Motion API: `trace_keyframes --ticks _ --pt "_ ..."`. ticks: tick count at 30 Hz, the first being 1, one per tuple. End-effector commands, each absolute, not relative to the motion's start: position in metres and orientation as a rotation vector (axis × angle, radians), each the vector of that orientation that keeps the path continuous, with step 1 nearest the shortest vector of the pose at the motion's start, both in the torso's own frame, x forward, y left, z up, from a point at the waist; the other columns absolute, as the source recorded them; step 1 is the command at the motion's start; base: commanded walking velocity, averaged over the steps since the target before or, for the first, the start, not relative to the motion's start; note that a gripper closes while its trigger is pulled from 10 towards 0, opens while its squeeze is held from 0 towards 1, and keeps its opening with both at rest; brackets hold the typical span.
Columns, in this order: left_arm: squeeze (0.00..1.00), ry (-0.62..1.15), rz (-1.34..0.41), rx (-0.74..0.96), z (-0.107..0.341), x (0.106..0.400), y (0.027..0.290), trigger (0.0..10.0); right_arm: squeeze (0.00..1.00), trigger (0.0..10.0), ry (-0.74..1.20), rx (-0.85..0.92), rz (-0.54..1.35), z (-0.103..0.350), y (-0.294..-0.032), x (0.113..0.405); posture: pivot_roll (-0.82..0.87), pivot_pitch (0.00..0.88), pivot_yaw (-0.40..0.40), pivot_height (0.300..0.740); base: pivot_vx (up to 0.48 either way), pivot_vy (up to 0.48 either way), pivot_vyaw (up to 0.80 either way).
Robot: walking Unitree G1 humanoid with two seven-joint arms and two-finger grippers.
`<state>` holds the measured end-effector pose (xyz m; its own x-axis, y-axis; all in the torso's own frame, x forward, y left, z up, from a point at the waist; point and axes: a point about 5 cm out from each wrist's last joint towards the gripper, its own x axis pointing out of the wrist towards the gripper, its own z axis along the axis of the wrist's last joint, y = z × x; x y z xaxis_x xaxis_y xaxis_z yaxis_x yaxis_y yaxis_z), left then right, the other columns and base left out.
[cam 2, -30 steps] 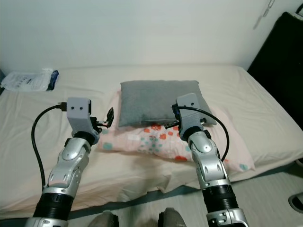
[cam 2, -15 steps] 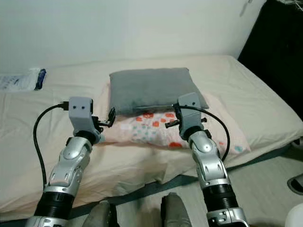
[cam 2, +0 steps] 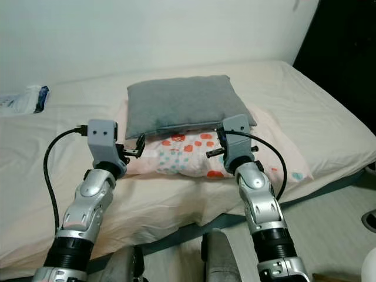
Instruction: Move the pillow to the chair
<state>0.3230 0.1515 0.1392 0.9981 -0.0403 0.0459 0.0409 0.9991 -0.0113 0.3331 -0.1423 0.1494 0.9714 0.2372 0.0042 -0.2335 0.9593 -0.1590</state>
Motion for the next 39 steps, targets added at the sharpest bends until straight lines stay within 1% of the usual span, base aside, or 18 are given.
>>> trace_keyframes --ticks 1,8,12,18,19,20,21,22,24,25,26,27,28,29,32,35,36,39 --pt "0.0 -0.006 -0.029 0.012 0.133 0.324 0.155 10.0 0.0 10.0 -0.02 -0.147 0.233 0.148 -0.143 0.335 -0.02 0.106 -0.038 0.606 0.0 0.0 0.0" --pt "0.0 0.012 -0.003 0.008 0.133 0.333 0.16 10.0 0.0 10.0 -0.001 -0.103 0.237 0.146 -0.141 0.344 -0.01 0.109 -0.04 0.606 0.0 0.0 0.0" --pt "0.0 0.02 0.01 -0.054 0.135 0.342 0.165 10.0 0.0 10.0 -0.016 -0.105 0.253 0.152 -0.139 0.351 -0.01 0.111 -0.037 0.591 0.0 0.0 0.0" --pt "0.0 0.027 0.05 -0.108 0.14 0.351 0.177 10.0 0.0 10.0 -0.032 -0.101 0.249 0.159 -0.138 0.359 -0.02 0.112 -0.033 0.591 0.0 0.0 0.0" --pt "0.0 0.053 0.026 -0.242 0.14 0.354 0.177 10.0 0.0 10.0 -0.031 -0.091 0.259 0.16 -0.137 0.36 -0.01 0.113 -0.038 0.591 0.0 0.0 0.0" --pt "0.0 0.053 0.026 -0.242 0.14 0.354 0.177 10.0 0.0 10.0 -0.031 -0.091 0.259 0.16 -0.137 0.36 -0.01 0.113 -0.038 0.591 0.0 0.0 0.0" --pt "0.0 0.075 -0.003 -0.381 0.14 0.357 0.177 10.0 0.0 10.0 -0.042 -0.066 0.273 0.162 -0.135 0.361 -0.01 0.116 -0.041 0.586 0.0 0.0 0.0" --pt "0.0 0.075 -0.003 -0.381 0.14 0.357 0.177 10.0 0.0 10.0 -0.042 -0.066 0.273 0.162 -0.135 0.361 -0.01 0.116 -0.041 0.586 0.0 0.0 0.0" --pt "0.0 0.098 -0.065 -0.65 0.143 0.364 0.175 10.0 0.0 10.0 -0.046 -0.063 0.286 0.163 -0.133 0.364 -0.01 0.117 -0.042 0.576 0.0 0.0 0.0" --pt "0.0 0.098 -0.065 -0.65 0.143 0.364 0.175 10.0 0.0 10.0 -0.046 -0.063 0.286 0.163 -0.133 0.364 -0.01 0.117 -0.042 0.576 0.0 0.0 0.0" --pt "0.0 0.102 -0.097 -0.755 0.146 0.368 0.174 10.0 0.0 10.0 -0.051 -0.063 0.288 0.164 -0.133 0.365 -0.01 0.121 -0.041 0.572 0.0 0.0 0.0" --pt "0.0 0.102 -0.097 -0.755 0.146 0.368 0.174 10.0 0.0 10.0 -0.051 -0.063 0.288 0.164 -0.133 0.365 -0.01 0.121 -0.041 0.572 0.0 0.0 0.0" --pt "0.0 0.106 -0.128 -0.845 0.149 0.372 0.172 10.0 0.0 10.0 -0.052 -0.065 0.288 0.164 -0.132 0.365 -0.01 0.122 -0.039 0.572 0.0 0.0 0.0" --pt "0.0 0.106 -0.128 -0.845 0.149 0.372 0.172 10.0 0.0 10.0 -0.052 -0.065 0.288 0.164 -0.132 0.365 -0.01 0.122 -0.039 0.572 0.0 0.0 0.0" --pt "0.0 0.107 -0.213 -1.012 0.159 0.381 0.164 10.0 0.0 10.0 -0.055 -0.063 0.289 0.165 -0.132 0.366 -0.02 0.131 -0.032 0.572 0.0 0.0 0.0" --pt "0.0 0.101 -0.253 -1.057 0.165 0.385 0.159 10.0 0.0 10.0 -0.056 -0.063 0.29 0.165 -0.132 0.366 -0.02 0.135 -0.029 0.572 0.0 0.0 0.0" --pt "0.1 0.087 -0.278 -1.075 0.171 0.388 0.156 10.0 0.0 10.0 -0.057 -0.062 0.29 0.165 -0.131 0.366 -0.02 0.139 -0.026 0.572 0.0 0.0 0.0" --pt "0.1 0.087 -0.278 -1.075 0.171 0.388 0.156 10.0 0.0 10.0 -0.057 -0.062 0.29 0.165 -0.131 0.366 -0.02 0.139 -0.026 0.572 0.0 0.0 0.0"
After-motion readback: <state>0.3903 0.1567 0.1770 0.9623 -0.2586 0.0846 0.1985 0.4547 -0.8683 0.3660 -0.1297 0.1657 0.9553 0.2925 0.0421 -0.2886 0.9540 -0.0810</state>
